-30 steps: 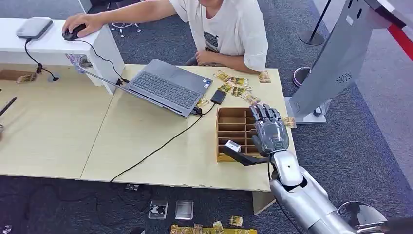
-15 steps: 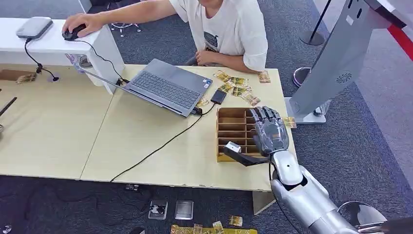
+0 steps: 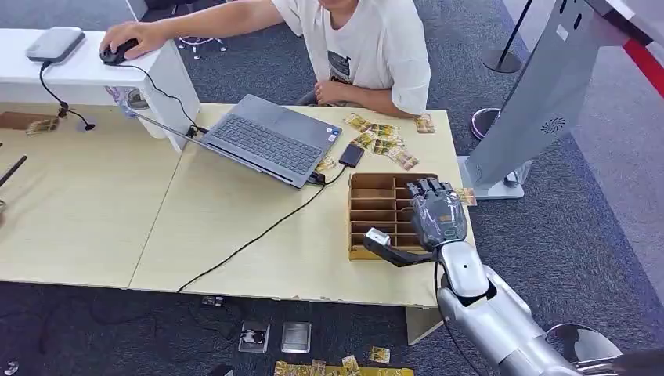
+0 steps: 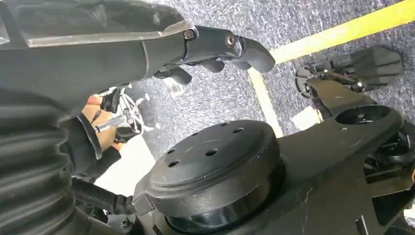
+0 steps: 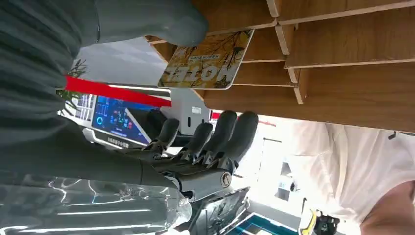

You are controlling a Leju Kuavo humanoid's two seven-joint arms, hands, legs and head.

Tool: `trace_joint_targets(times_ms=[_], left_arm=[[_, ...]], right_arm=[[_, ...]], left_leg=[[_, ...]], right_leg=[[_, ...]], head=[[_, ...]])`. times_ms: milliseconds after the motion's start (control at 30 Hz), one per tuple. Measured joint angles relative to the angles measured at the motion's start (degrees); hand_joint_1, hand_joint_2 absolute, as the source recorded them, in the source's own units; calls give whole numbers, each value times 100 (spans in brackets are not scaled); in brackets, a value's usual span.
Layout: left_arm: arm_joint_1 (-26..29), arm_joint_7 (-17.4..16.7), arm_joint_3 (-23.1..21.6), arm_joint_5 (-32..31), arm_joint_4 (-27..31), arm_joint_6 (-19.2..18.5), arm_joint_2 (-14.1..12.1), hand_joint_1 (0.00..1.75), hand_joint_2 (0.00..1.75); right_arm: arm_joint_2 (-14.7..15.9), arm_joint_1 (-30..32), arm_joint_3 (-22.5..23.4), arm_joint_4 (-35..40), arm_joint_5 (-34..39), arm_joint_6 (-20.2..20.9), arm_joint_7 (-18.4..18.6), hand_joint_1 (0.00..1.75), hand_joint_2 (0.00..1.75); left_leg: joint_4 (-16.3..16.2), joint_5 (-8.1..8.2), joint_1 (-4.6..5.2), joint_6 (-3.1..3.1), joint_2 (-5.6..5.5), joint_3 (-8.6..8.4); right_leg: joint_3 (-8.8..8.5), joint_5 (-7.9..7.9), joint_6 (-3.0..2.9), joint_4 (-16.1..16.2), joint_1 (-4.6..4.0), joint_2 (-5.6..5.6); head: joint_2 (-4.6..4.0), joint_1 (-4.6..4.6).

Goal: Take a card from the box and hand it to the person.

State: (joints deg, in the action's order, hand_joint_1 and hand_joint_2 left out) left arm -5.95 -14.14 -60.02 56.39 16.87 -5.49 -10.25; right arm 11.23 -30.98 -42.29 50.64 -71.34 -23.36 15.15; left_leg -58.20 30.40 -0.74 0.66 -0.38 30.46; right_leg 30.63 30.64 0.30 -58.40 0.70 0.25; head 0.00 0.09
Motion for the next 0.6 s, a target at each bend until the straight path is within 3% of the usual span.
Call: trace_joint_targets(times_ms=[400, 467, 500, 600], left_arm=[[0, 13, 0, 13, 0, -2, 0, 0, 175], [0, 13, 0, 13, 0, -2, 0, 0, 175], [0, 13, 0, 13, 0, -2, 0, 0, 175], [0, 24, 0, 13, 0, 0, 0, 0, 175]], right_arm=[[20, -3, -33, -9, -2, -2, -20, 87, 175], [20, -4, -48, -11, -7, -2, -17, 103, 175], [20, -5, -50, -13, -9, 0, -17, 126, 175], [20, -35, -81, -20, -70, 20, -4, 138, 175]], left_leg=[[0, 0, 0, 0, 0, 0], [0, 0, 0, 0, 0, 0], [0, 0, 0, 0, 0, 0], [0, 0, 0, 0, 0, 0]], right_leg=[[0, 0, 0, 0, 0, 0], [0, 0, 0, 0, 0, 0], [0, 0, 0, 0, 0, 0], [0, 0, 0, 0, 0, 0]], head=[[0, -4], [0, -2], [0, -2], [0, 0]])
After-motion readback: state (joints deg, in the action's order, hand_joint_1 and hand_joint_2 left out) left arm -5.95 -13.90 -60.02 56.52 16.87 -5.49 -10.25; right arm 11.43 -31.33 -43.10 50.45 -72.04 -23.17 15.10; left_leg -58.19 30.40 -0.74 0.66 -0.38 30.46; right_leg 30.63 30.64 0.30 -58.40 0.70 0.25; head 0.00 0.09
